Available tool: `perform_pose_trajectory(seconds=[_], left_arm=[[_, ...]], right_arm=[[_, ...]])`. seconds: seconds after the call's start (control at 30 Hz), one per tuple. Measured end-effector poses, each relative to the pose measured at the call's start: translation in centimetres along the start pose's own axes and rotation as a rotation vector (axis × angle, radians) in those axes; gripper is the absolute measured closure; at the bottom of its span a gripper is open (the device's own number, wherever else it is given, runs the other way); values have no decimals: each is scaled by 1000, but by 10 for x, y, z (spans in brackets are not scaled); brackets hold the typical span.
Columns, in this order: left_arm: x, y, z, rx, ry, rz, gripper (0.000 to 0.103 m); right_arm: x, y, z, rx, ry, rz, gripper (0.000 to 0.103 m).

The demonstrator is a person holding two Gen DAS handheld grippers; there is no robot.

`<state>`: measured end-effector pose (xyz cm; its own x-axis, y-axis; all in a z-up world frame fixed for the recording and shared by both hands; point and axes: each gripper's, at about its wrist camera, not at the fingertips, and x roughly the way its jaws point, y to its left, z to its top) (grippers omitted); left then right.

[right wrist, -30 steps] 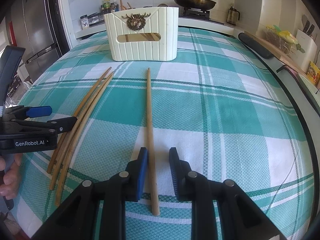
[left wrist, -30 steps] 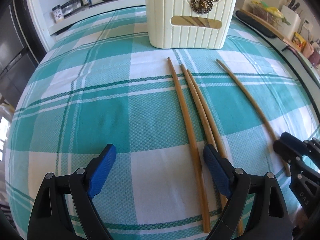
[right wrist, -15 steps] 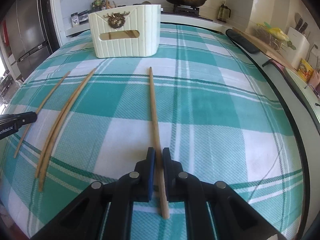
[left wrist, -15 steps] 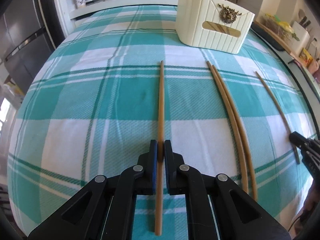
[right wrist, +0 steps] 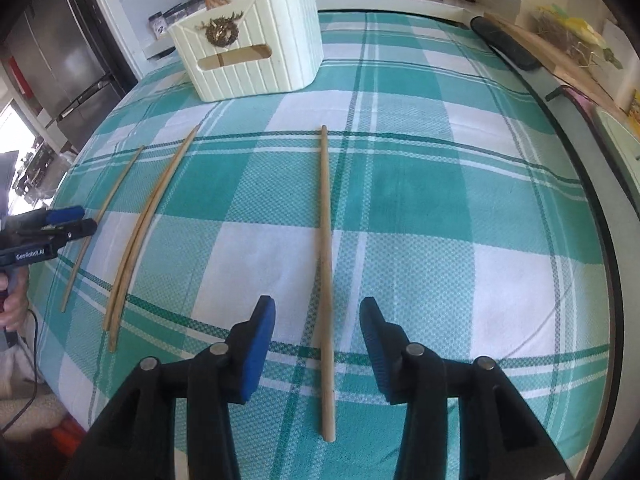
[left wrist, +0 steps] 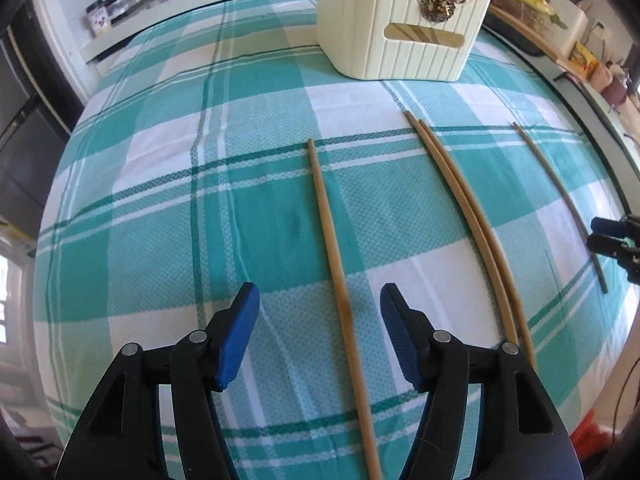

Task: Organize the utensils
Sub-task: 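Close the right tool on a single chopstick while the left tool grasps another chopstick, then lift both chopsticks and carry both tools over the cream basket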

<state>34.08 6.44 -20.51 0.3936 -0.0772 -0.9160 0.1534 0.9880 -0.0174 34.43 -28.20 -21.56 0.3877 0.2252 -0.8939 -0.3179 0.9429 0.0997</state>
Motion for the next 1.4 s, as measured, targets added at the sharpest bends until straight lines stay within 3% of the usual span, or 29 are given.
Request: perform_pose_trajectory(seconds=[0.13, 0.37, 0.43, 0.47, 0.5, 0.53, 0.57, 0.73, 1.13, 1.4], left_arm=[[15, 3, 16, 14, 31, 22, 38], [25, 4, 36, 8, 41, 22, 42], [26, 3, 44, 9, 41, 22, 57], [28, 2, 48, 14, 41, 25, 63], [28, 0, 51, 18, 38, 20, 73], [29, -1, 53, 17, 36, 12, 90], [30, -2, 55, 14, 34, 1, 97], [14, 3, 56, -28, -32, -4, 99], [-144, 12, 19, -37, -390, -118, 99], [-188, 19, 15, -75, -507, -164, 99]], right_arm=[[19, -2, 19, -36, 61, -22, 58], [40, 5, 60, -78, 48, -70, 59], [48, 8, 74, -87, 48, -79, 60], [50, 9, 80, -92, 41, -91, 69], [53, 11, 87, -98, 39, -94, 74], [57, 11, 93, -96, 41, -85, 87], [59, 11, 99, -94, 37, -97, 96], [50, 6, 111, -42, -11, -36, 96], [-98, 17, 78, -86, -355, 89, 96], [-149, 29, 59, -95, -478, 123, 96]])
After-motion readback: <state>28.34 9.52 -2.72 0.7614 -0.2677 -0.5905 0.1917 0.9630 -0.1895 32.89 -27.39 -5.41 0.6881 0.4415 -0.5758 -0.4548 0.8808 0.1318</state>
